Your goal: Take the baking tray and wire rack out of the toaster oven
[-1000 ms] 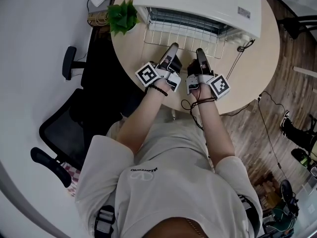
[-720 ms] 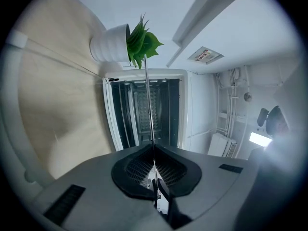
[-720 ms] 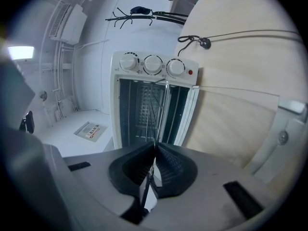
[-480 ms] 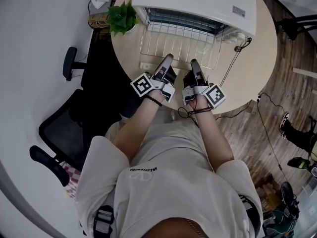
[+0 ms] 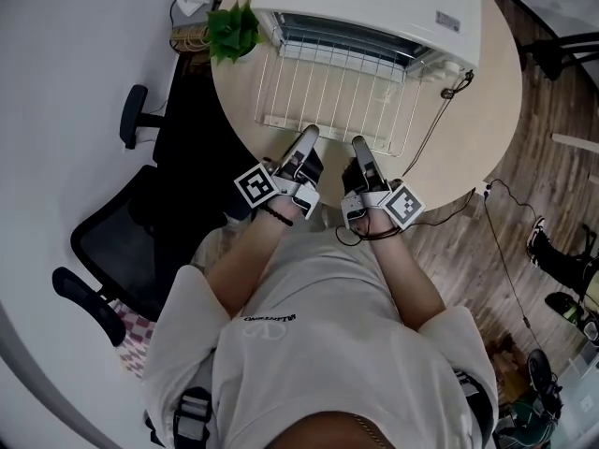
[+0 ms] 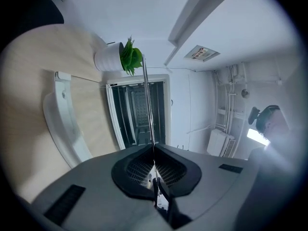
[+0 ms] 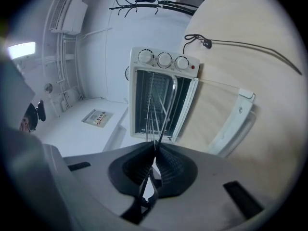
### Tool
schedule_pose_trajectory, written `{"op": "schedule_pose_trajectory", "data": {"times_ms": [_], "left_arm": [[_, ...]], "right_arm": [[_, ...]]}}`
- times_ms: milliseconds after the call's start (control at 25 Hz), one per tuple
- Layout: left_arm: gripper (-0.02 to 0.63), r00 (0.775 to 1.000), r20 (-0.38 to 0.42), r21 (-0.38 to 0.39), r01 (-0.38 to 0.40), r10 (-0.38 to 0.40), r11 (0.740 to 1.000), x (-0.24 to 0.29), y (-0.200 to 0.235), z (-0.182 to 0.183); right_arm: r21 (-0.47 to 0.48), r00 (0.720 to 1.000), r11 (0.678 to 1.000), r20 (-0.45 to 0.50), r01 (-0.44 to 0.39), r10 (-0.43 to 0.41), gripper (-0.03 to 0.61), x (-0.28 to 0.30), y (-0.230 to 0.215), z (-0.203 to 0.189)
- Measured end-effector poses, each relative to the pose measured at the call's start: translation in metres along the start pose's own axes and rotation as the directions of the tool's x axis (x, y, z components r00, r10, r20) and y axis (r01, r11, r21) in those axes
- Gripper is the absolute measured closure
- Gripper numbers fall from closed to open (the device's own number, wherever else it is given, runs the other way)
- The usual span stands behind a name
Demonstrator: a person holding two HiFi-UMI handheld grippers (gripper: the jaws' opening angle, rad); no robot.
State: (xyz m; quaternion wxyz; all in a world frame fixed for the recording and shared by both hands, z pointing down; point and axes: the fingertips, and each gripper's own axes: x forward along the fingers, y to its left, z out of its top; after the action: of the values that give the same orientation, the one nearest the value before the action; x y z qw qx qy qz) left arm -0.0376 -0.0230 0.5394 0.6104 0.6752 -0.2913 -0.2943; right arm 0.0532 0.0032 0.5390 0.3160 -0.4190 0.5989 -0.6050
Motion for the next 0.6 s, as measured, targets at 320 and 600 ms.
{"op": "schedule_pose_trajectory", "data": {"times_ms": [320, 600], "left_arm": [[0.606, 1.0, -0.003, 0.032, 0.025, -0.025, 0.999, -0.009, -0.047, -0.008], [0.606, 0.998, -0.005, 0.059, 0.063, -0.063, 0.996, 0.002, -0.081, -0.007]], "right_arm": [[-0.011, 0.998, 0.998, -0.035, -0.058, 0.058, 0.572, -0.019, 0.041, -0.003], [-0.043, 0.996, 0.995, -0.044, -0.086, 0.084, 0.572, -0.024, 0.071, 0.008]]}}
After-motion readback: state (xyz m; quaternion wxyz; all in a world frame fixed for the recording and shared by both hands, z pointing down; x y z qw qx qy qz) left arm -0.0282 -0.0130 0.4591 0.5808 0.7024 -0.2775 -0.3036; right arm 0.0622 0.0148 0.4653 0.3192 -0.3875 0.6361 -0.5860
